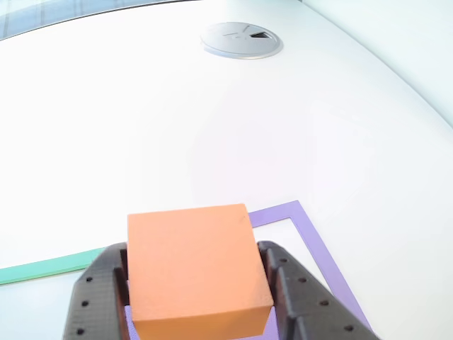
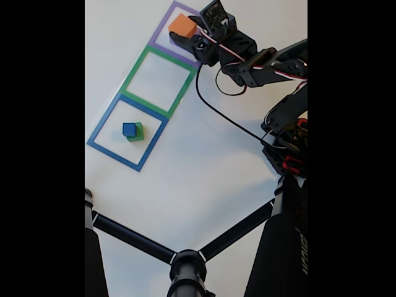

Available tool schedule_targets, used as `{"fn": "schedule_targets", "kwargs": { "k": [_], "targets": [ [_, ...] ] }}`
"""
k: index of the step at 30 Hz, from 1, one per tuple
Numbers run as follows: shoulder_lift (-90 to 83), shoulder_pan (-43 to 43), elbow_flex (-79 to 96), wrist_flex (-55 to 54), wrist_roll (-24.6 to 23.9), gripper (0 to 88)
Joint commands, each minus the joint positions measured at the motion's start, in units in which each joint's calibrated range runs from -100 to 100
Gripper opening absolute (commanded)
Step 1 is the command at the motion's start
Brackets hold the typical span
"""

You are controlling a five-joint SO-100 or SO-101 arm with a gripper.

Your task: Tower of hanoi

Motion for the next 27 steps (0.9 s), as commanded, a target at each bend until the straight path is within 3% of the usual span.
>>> {"fn": "schedule_targets", "kwargs": {
  "k": [1, 6, 11, 18, 27],
  "targets": [
    [-23.07, -1.63, -5.68, 31.58, 0.00, 12.4],
    [-34.21, -3.83, -24.04, 68.58, 0.00, 11.8],
    [-34.70, -6.33, -45.68, 95.30, 0.00, 12.0],
    [-35.42, -11.98, -61.40, 112.06, 0.00, 11.7],
    [-35.42, -19.08, -72.95, 123.40, 0.00, 11.1]
  ]
}}
